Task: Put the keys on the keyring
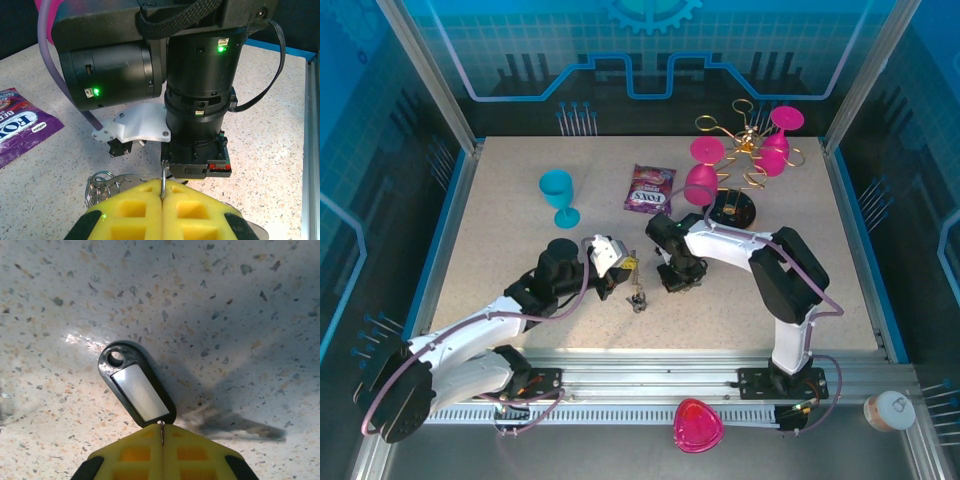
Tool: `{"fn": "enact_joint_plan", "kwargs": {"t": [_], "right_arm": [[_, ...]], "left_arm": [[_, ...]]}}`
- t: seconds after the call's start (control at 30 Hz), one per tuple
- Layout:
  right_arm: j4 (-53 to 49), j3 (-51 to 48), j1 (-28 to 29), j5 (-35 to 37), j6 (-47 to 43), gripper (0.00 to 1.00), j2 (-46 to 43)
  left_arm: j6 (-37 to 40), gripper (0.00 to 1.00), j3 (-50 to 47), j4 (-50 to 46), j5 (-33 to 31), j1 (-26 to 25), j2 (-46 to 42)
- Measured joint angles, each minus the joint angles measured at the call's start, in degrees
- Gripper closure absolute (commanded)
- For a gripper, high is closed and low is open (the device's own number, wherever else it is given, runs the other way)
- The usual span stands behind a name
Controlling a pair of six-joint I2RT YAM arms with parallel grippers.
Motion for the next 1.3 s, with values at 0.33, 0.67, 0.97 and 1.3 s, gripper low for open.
{"fn": "enact_joint_plan", "kwargs": {"t": [0.33, 0.67, 0.97, 1.3], "right_arm": [[-0.2, 0.9, 0.0, 0.0, 0.0, 0.85, 0.1], [-0.5, 1.3, 0.0, 0.0, 0.0, 0.84, 0.4], [-1.5, 1.7, 0.4, 0.0, 0.0, 0.89, 1.4], [-2.2, 2.8, 0.5, 0.0, 0.0, 0.87, 1.4]], "left_arm": [[0.0, 1.00, 0.0, -0.3, 0.0, 0.0, 0.0], [0.0, 1.00, 0.0, -0.3, 0.0, 0.0, 0.0], [0.0, 1.00, 0.0, -0.3, 0.0, 0.0, -0.2], [0.0, 1.00, -0.1, -0.3, 0.0, 0.0, -0.7]]}}
